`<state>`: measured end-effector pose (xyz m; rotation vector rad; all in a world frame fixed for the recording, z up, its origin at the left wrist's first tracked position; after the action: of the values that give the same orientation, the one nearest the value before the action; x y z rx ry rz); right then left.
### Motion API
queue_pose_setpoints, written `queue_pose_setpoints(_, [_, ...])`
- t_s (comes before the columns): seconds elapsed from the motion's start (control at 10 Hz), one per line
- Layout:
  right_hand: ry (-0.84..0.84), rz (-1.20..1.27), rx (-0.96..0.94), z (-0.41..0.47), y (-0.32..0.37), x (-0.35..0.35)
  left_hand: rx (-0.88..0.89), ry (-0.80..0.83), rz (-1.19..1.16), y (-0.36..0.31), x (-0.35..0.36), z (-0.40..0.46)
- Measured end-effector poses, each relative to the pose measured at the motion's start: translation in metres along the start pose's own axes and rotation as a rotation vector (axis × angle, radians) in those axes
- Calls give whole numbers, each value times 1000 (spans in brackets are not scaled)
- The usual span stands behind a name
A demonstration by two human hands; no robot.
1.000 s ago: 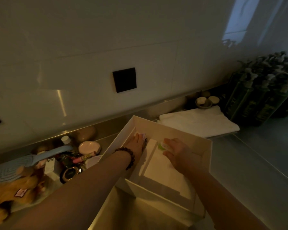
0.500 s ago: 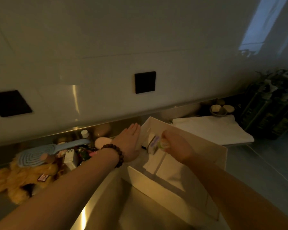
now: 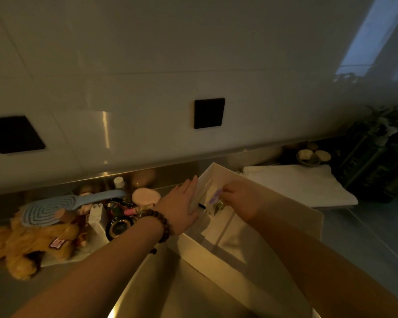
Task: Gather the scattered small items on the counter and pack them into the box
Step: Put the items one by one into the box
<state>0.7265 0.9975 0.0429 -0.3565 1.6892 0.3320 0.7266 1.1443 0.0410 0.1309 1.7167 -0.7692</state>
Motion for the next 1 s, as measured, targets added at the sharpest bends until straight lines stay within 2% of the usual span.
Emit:
queue_pose_setpoints(0.2, [-59, 104, 62, 9, -6, 33, 6, -15, 4, -1, -3, -1])
queue_pose_setpoints(0.3, [-23, 88, 126, 7, -13, 49, -2, -11, -3, -2, -3, -1])
queue_pose_setpoints(0.4, [113, 193, 147, 4, -15, 66, -5, -7, -2, -2, -4, -1])
queue_pose_setpoints(0.5, [211, 93, 263, -2, -12, 78, -12, -11, 8, -1, -4, -2])
queue_pose_setpoints(0.6, [212, 2, 277, -2, -2, 82, -23, -16, 32, 0, -4, -3])
queue_pose_setpoints(0.7, [136, -16, 257, -6, 2, 80, -39, -1, 19, 2, -1, -2])
queue_pose_setpoints(0.8, [141, 2, 114, -14, 11, 84, -28, -1, 18, 2, 0, 1])
queue_pose_setpoints(1.0, [246, -6, 194, -11, 10, 85, -22, -3, -3, 4, 1, 0])
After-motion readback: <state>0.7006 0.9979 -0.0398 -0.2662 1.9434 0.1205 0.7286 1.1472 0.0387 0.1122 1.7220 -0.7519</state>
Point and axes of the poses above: each hand's wrist, its own z-axis towards the middle knuckle, its own x-axis out of the palm, y = z × x, the point moved 8 cm from there along z, towards the middle knuckle, and after that the axes turned 4 degrees about y, right-handed, at the moved point
